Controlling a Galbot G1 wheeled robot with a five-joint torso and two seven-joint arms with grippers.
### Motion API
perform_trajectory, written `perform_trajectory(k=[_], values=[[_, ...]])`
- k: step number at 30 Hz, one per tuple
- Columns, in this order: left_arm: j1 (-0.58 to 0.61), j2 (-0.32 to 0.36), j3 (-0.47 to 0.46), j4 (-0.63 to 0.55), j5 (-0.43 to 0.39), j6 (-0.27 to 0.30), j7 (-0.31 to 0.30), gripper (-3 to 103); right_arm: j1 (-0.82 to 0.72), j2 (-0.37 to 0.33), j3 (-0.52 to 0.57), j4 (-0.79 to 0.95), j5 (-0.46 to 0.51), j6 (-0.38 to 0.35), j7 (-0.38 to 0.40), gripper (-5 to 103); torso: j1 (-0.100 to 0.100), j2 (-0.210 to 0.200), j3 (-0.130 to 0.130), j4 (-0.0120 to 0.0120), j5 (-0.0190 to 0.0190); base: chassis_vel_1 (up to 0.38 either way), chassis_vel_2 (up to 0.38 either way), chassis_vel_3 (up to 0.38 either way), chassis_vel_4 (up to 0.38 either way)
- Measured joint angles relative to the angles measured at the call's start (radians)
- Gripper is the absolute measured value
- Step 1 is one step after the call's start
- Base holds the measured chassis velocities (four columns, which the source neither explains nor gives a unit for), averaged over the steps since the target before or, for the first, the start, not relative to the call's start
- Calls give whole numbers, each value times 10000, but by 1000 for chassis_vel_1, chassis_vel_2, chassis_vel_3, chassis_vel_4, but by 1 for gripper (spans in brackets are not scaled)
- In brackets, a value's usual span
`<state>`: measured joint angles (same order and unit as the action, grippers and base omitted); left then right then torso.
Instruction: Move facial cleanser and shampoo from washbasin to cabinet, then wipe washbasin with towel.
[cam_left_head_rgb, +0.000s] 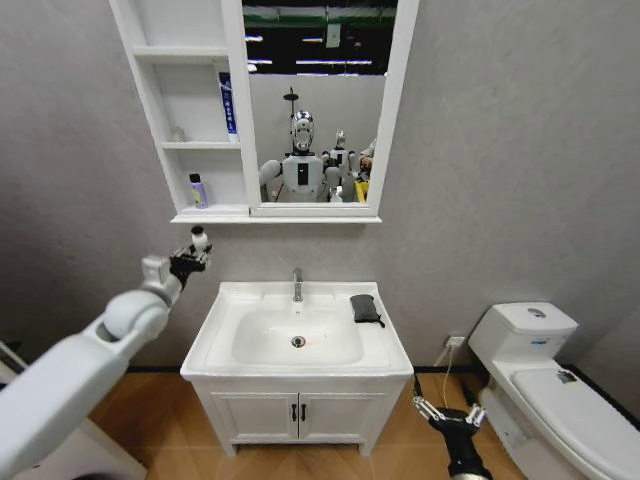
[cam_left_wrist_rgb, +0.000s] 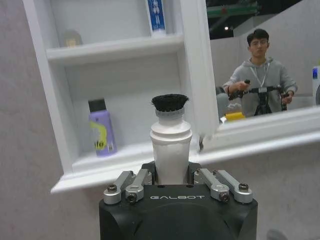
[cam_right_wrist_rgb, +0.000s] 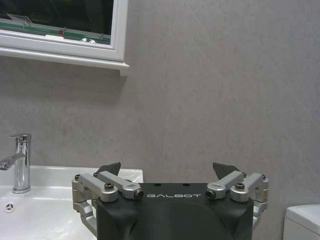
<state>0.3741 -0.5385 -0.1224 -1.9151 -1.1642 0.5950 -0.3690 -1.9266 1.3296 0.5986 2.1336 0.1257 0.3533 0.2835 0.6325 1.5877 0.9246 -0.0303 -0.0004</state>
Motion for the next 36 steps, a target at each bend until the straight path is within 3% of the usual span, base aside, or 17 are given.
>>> perform_trajectory(k=[1,2,3,6,7,9,13,16,26,36], values=[[-1016,-46,531,330,-696,418,-142,31,50,-5,3,-1,21,-17,13,100,-1,1,0,0,10,0,0,0,0],[-2041,-147,1068,837,-1282,751,-250,30,98,-11,12,-1,36,-29,28,100,0,0,2,0,-5,0,0,0,0],[-2041,-147,1068,837,-1282,751,-250,30,98,-11,12,-1,36,-29,28,100,0,0,2,0,-5,0,0,0,0],[-4455,-439,2565,2390,-1943,1161,-197,30,125,19,27,14,49,-29,45,100,1,0,2,-2,6,0,0,0,0],[-4455,-439,2565,2390,-1943,1161,-197,30,125,19,27,14,49,-29,45,100,1,0,2,-2,6,0,0,0,0],[-5459,-693,3460,3175,-2288,1293,-168,30,103,70,69,9,48,31,46,100,2,-1,2,1,-5,0,0,0,0],[-6290,-1123,4502,4043,-2426,1334,-80,30,100,115,106,-47,43,111,46,100,1,-1,3,-1,-3,0,0,0,0],[-6475,-1289,4757,4266,-2454,1333,-58,30,133,118,109,-49,45,116,47,100,2,-1,3,-1,-3,0,0,0,0],[-8064,-3084,6055,6919,-2336,1238,146,30,382,199,166,-281,161,179,79,100,2,-1,2,0,2,0,0,0,0],[-8342,-4642,6203,8992,-1851,993,257,30,356,301,230,-550,223,415,45,100,2,-1,2,-2,1,0,0,0,0]])
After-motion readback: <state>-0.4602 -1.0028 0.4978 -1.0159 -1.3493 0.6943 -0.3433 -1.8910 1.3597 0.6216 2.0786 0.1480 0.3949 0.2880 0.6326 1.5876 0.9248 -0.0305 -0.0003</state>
